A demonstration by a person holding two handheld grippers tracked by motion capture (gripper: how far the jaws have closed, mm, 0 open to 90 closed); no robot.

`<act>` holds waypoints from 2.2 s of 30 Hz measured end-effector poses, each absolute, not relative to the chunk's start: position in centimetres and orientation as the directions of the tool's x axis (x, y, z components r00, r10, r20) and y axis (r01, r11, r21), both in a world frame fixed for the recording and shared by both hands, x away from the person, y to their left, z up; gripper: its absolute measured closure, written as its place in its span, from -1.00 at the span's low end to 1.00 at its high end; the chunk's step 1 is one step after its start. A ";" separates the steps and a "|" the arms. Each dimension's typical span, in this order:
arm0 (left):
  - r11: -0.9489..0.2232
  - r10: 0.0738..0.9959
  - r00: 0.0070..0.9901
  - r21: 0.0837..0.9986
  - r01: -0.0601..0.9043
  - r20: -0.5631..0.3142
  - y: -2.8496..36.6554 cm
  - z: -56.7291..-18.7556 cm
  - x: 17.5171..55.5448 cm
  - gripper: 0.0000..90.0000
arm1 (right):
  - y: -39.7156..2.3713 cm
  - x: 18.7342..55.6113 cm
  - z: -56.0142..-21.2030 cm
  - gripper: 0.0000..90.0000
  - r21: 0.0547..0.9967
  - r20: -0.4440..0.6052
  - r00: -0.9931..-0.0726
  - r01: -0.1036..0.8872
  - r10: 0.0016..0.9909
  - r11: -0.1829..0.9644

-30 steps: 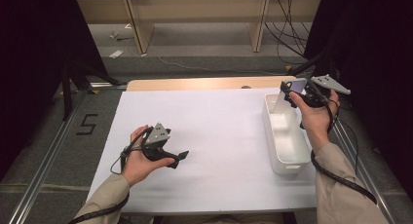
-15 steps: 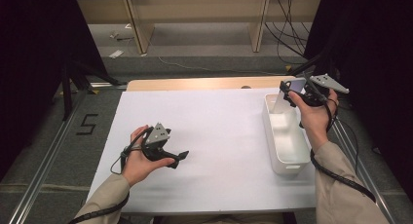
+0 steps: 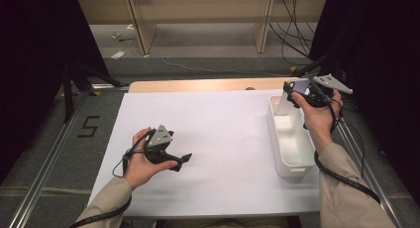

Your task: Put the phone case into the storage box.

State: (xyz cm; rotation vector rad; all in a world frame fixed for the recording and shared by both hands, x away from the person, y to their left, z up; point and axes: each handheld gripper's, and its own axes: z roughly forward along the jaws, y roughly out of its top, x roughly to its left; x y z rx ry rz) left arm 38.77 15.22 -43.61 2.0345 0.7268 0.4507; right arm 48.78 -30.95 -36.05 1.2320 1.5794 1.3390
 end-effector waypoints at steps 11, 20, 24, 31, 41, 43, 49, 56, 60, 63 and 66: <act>-0.422 0.648 0.761 0.848 0.319 0.036 15.2 -43.6 38.8 -1.00 | -30.9 49.1 -36.0 -0.60 0.978 0.051 -0.287 0.210 0.957 0.011; -0.421 0.647 0.761 0.849 0.319 0.035 15.2 -43.6 38.7 -1.00 | -30.8 49.4 -36.0 -0.60 0.977 0.046 -0.287 0.212 0.957 0.017; -0.421 0.646 0.763 0.849 0.319 0.034 15.2 -43.6 38.7 -1.00 | -30.8 49.5 -36.0 -0.60 0.978 0.047 -0.289 0.209 0.956 0.015; -0.415 0.646 0.762 0.851 0.321 0.027 15.2 -43.6 38.7 -1.00 | -30.9 49.8 -36.0 -0.60 0.978 0.047 -0.287 0.209 0.957 0.015; -0.414 0.646 0.763 0.851 0.323 0.025 15.2 -43.5 38.7 -1.00 | -30.4 50.5 -36.3 -0.60 0.976 0.041 -0.294 0.217 0.955 0.025; -0.414 0.647 0.762 0.851 0.324 0.025 15.2 -43.6 38.8 -1.00 | -30.4 50.6 -36.3 -0.60 0.976 0.040 -0.294 0.217 0.955 0.026; -0.414 0.648 0.761 0.851 0.324 0.025 15.2 -43.6 38.8 -1.00 | -30.5 50.8 -36.4 -0.60 0.976 0.037 -0.291 0.215 0.956 0.028; -0.414 0.647 0.762 0.850 0.324 0.024 15.2 -43.5 38.8 -1.00 | -30.5 51.1 -36.6 -0.60 0.975 0.033 -0.288 0.221 0.957 0.033; -0.413 0.646 0.763 0.851 0.324 0.023 15.2 -43.5 38.8 -1.00 | -30.4 51.3 -36.7 -0.60 0.975 0.030 -0.288 0.220 0.957 0.036; -0.412 0.647 0.762 0.851 0.325 0.023 15.2 -43.5 38.8 -1.00 | -30.5 51.4 -36.7 -0.60 0.974 0.027 -0.286 0.224 0.958 0.040; -0.413 0.647 0.763 0.851 0.324 0.023 15.2 -43.5 38.8 -1.00 | -30.5 51.6 -36.9 -0.60 0.973 0.025 -0.286 0.225 0.958 0.042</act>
